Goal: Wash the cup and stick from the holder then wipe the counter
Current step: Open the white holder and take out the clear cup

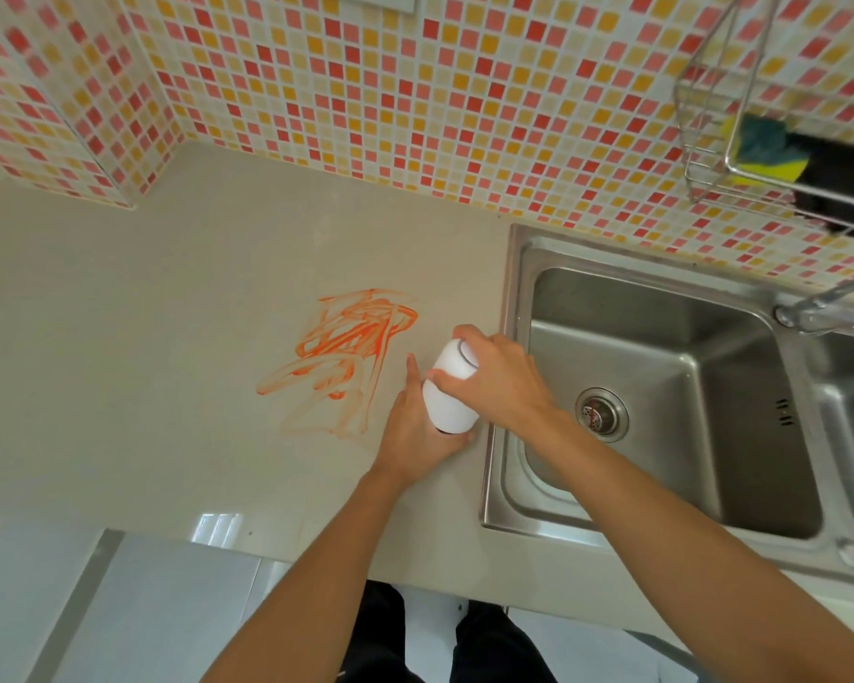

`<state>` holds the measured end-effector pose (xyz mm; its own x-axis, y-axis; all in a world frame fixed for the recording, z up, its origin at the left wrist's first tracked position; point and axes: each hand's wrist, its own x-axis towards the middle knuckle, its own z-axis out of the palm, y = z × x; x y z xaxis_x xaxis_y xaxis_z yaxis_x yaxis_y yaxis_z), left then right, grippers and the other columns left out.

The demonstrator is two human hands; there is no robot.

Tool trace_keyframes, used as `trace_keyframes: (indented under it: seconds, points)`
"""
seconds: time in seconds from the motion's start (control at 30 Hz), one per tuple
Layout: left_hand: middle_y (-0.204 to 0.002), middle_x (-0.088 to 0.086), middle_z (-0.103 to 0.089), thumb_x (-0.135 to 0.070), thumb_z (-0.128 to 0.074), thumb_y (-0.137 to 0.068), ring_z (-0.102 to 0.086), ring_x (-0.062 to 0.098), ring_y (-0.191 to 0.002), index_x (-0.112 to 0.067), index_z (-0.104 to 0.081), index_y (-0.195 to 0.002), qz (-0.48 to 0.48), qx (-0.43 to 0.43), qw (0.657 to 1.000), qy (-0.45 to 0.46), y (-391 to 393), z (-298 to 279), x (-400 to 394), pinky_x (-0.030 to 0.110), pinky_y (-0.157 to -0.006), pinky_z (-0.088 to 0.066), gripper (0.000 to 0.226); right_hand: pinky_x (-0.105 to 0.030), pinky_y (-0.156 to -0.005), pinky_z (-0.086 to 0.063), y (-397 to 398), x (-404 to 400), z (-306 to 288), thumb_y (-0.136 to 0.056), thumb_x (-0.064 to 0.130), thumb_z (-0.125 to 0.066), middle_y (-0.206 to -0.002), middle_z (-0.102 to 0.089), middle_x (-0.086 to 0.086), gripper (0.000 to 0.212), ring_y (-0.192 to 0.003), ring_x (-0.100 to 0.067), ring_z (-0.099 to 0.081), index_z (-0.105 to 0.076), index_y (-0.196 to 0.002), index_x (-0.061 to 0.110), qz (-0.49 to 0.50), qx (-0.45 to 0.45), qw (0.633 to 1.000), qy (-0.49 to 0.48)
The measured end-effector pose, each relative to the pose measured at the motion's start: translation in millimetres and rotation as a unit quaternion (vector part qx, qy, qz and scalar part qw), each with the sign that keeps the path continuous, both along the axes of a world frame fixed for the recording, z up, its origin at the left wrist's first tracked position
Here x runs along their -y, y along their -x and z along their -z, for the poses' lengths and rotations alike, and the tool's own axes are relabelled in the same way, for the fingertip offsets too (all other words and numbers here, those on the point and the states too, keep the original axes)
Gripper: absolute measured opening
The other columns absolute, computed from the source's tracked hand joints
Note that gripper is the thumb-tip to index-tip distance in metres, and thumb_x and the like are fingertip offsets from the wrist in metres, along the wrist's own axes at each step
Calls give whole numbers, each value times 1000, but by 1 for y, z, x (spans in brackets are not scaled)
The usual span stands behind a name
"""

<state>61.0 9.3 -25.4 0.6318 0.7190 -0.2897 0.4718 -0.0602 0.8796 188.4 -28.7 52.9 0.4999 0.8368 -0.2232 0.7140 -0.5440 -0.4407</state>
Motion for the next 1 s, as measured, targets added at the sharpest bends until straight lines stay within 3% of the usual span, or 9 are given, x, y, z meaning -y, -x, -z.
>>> trace_keyframes:
  seconds: [0.2,0.33,0.47,0.6,0.7,0.83,1.0]
  points:
    - [-130,-9,-53,-36,-83,-69,-56,11,-110,-26,13,-152,20,35,999,23,9,0,0,24,-84,-47,127,-34,-76,-48,-17,0,-15,-71,66,-63,-100,-53,2,57,-95,-21,-52,-41,-120,47,-125,-50,991,22]
    - [-128,-12,-53,-33,-83,-70,-56,7,-109,-28,7,-152,11,64,998,19,9,-8,-1,18,-81,-48,122,-33,-72,-51,-23,-4,-37,-72,56,-69,-103,-57,4,52,-93,-20,-55,-41,-115,44,-164,-68,984,7]
    - [-123,-14,-57,-23,-82,-70,-58,2,-109,-26,-20,-148,-1,112,994,0,6,-26,-11,27,-85,-53,100,-33,-69,-53,-28,-7,-67,-73,48,-73,-104,-58,6,53,-91,-18,-56,-43,-116,39,-172,-72,982,-16]
    - [-116,-14,-58,-4,-79,-69,-59,5,-108,-37,-43,-127,-6,152,987,-40,3,-43,-25,25,-82,-53,76,-33,-65,-52,-31,-12,-89,-73,44,-76,-101,-56,4,54,-88,-16,-57,-40,-113,37,-175,-85,980,-32]
    - [-117,-10,-55,-12,-80,-66,-56,6,-107,-31,-43,-128,-6,125,990,-67,5,-46,-34,27,-82,-50,74,-32,-64,-53,-33,-13,-98,-73,41,-78,-102,-54,4,56,-88,-14,-57,-38,-113,36,-166,-95,981,-34]
    - [-122,-7,-50,-11,-81,-67,-50,5,-107,-20,-40,-132,-10,89,992,-91,11,-45,-40,12,-80,-40,77,-35,-67,-55,-35,-12,-100,-73,39,-77,-104,-54,2,57,-89,-15,-58,-37,-113,36,-146,-108,982,-44]
    - [-130,-9,-48,-15,-81,-66,-47,5,-114,-19,-37,-136,-29,68,992,-99,19,-36,-45,24,-92,-40,83,-29,-72,-52,-36,-14,-89,-74,45,-74,-108,-55,1,69,-94,-18,-58,-34,-130,45,-117,-125,984,-53]
